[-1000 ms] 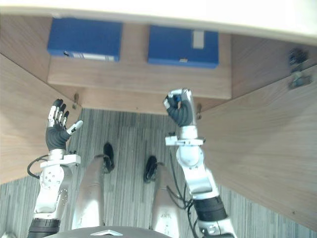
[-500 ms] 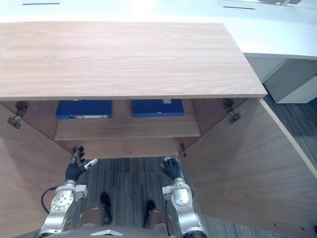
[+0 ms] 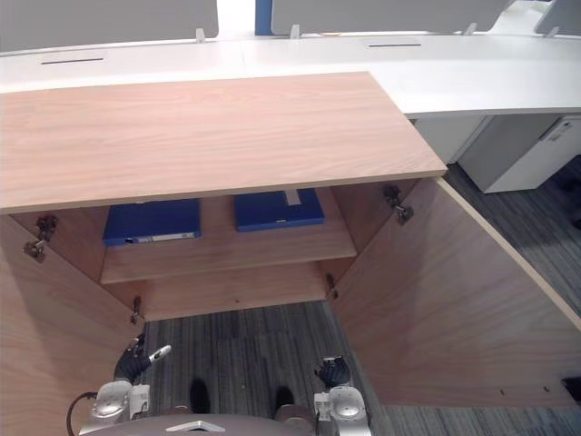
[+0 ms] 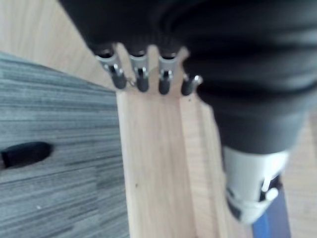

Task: Walk over to the cabinet, pick up the folder, carry it to the office cabinet, place the folder inside the office cabinet, then close the office cabinet door

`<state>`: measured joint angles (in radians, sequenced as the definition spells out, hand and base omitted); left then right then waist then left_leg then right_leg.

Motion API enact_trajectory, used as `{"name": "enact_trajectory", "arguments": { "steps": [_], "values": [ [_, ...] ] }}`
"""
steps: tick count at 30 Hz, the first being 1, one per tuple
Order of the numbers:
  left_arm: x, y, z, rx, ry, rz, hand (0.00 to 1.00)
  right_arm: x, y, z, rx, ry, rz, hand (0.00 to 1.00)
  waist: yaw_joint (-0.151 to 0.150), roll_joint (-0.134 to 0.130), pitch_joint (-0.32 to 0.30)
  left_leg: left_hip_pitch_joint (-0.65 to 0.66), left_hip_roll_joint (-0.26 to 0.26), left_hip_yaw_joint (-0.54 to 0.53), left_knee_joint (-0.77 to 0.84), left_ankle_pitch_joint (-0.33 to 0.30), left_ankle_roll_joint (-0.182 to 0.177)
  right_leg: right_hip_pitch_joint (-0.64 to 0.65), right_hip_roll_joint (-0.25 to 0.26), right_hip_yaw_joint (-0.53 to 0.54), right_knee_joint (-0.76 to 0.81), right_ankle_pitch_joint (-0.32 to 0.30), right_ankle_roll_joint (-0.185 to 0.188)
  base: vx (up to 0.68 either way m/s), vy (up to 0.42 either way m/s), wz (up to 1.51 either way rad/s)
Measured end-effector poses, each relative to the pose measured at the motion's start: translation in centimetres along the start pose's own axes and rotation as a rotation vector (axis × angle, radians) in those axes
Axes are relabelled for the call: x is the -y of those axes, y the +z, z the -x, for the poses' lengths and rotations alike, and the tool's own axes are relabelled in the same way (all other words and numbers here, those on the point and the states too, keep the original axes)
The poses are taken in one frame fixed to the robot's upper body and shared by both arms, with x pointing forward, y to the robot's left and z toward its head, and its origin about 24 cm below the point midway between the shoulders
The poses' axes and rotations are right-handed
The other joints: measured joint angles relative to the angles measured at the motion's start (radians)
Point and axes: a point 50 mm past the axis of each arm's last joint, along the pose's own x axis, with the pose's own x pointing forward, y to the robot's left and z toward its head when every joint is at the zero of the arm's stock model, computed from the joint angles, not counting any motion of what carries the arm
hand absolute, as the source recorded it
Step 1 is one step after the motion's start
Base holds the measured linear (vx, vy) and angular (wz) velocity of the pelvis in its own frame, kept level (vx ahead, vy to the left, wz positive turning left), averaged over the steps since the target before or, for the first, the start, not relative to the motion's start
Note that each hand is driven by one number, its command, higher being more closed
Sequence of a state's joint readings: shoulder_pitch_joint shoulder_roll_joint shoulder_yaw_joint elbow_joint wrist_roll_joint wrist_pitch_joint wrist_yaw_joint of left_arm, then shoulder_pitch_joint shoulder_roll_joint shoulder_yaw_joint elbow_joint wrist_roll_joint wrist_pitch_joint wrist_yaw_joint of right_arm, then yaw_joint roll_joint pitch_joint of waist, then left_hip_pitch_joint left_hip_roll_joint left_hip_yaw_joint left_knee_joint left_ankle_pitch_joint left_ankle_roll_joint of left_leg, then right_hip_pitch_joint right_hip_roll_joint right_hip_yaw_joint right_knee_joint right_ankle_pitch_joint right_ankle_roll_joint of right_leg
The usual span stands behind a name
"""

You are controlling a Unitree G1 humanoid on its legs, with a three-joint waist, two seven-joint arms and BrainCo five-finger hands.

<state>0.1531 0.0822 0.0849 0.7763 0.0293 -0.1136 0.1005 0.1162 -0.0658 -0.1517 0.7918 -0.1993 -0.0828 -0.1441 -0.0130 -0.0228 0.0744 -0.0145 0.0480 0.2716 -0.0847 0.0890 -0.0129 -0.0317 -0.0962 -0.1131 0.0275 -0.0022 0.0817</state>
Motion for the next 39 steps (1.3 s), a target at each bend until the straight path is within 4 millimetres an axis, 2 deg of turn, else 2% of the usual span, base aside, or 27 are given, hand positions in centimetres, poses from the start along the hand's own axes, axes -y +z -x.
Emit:
{"name": "enact_trajectory", "arguments": {
  "steps": [2, 7, 18, 20, 24, 26, 28, 31, 34, 39],
  "values": [
    [0.0, -0.2, 0.0, -0.011, -0.001, -0.017, 0.00, 0.2, -0.4, 0.0, -0.019, -0.012, -0.011, 0.00, -0.001, 0.000, -0.002, 0.003, -0.005, 0.001, 0.000, -0.001, 0.001, 0.000, -0.003, 0.010, -0.001, 0.002, 0.001, -0.04, 0.054, -0.10],
    [-0.3, -3.2, 0.6, -0.147, 0.021, -0.051, 0.00, -0.2, -1.8, 0.2, -0.092, -0.006, -0.016, 0.00, -0.004, -0.002, -0.010, 0.055, -0.013, 0.020, -0.001, -0.019, 0.012, 0.040, -0.004, 0.049, -0.010, 0.002, 0.003, 0.02, 0.038, -0.15],
    [-0.4, -3.9, 0.7, -0.185, 0.029, -0.064, 0.00, -0.2, -1.9, 0.2, -0.108, -0.015, -0.031, 0.00, -0.005, 0.000, -0.016, 0.098, -0.021, 0.061, -0.001, -0.048, 0.008, 0.059, -0.003, 0.112, -0.028, 0.009, 0.004, 0.03, 0.014, -0.18],
    [-0.4, -3.8, 0.7, -0.182, 0.031, -0.069, 0.00, -0.4, -0.7, 0.0, -0.052, -0.004, -0.006, 0.00, -0.003, 0.000, -0.015, 0.103, -0.021, 0.080, -0.001, -0.057, 0.006, 0.056, -0.002, 0.133, -0.032, 0.012, 0.008, 0.03, 0.018, -0.26],
    [-0.5, -3.8, 0.7, -0.178, 0.029, -0.088, 0.00, 0.1, 5.0, 0.1, 0.209, -0.029, 0.039, 0.00, -0.007, -0.002, -0.014, 0.106, -0.025, 0.108, 0.005, -0.072, 0.007, 0.038, 0.001, 0.173, -0.035, 0.024, 0.017, 0.04, 0.014, -0.33],
    [-0.5, -3.7, 0.7, -0.175, 0.030, -0.090, 0.00, 0.7, 6.9, 0.5, 0.300, -0.057, 0.050, 0.00, -0.007, -0.003, -0.014, 0.112, -0.026, 0.118, 0.006, -0.075, 0.006, 0.038, 0.002, 0.187, -0.035, 0.029, 0.019, 0.05, 0.009, -0.23],
    [-0.7, -3.8, 0.8, -0.177, 0.034, -0.092, 0.00, 1.9, 9.5, 1.8, 0.438, -0.112, 0.036, 0.00, -0.010, -0.005, -0.013, 0.124, -0.028, 0.126, 0.006, -0.076, 0.014, 0.042, 0.002, 0.197, -0.035, 0.029, 0.019, 0.03, 0.000, -0.19],
    [-0.9, -3.8, 0.7, -0.176, 0.037, -0.108, 0.00, 3.5, 11.9, 3.4, 0.582, -0.201, 0.010, 0.00, -0.019, -0.013, -0.008, 0.136, -0.029, 0.132, 0.006, -0.082, 0.011, 0.046, 0.002, 0.209, -0.036, 0.029, 0.019, 0.01, -0.003, -0.13],
    [-1.0, -3.8, 0.7, -0.175, 0.036, -0.120, 0.00, 4.7, 12.5, 4.3, 0.631, -0.268, -0.013, 0.00, -0.029, -0.022, -0.009, 0.142, -0.030, 0.140, 0.006, -0.093, 0.000, 0.047, 0.001, 0.213, -0.035, 0.029, 0.019, -0.03, -0.007, -0.10],
    [-1.0, -3.9, 0.8, -0.179, 0.037, -0.121, 0.00, 7.3, 11.7, 5.9, 0.633, -0.421, -0.139, 0.00, -0.048, -0.021, -0.009, 0.157, -0.033, 0.150, 0.006, -0.106, -0.010, 0.046, 0.002, 0.234, -0.034, 0.023, 0.015, -0.04, -0.011, -0.15]
  ]
}}
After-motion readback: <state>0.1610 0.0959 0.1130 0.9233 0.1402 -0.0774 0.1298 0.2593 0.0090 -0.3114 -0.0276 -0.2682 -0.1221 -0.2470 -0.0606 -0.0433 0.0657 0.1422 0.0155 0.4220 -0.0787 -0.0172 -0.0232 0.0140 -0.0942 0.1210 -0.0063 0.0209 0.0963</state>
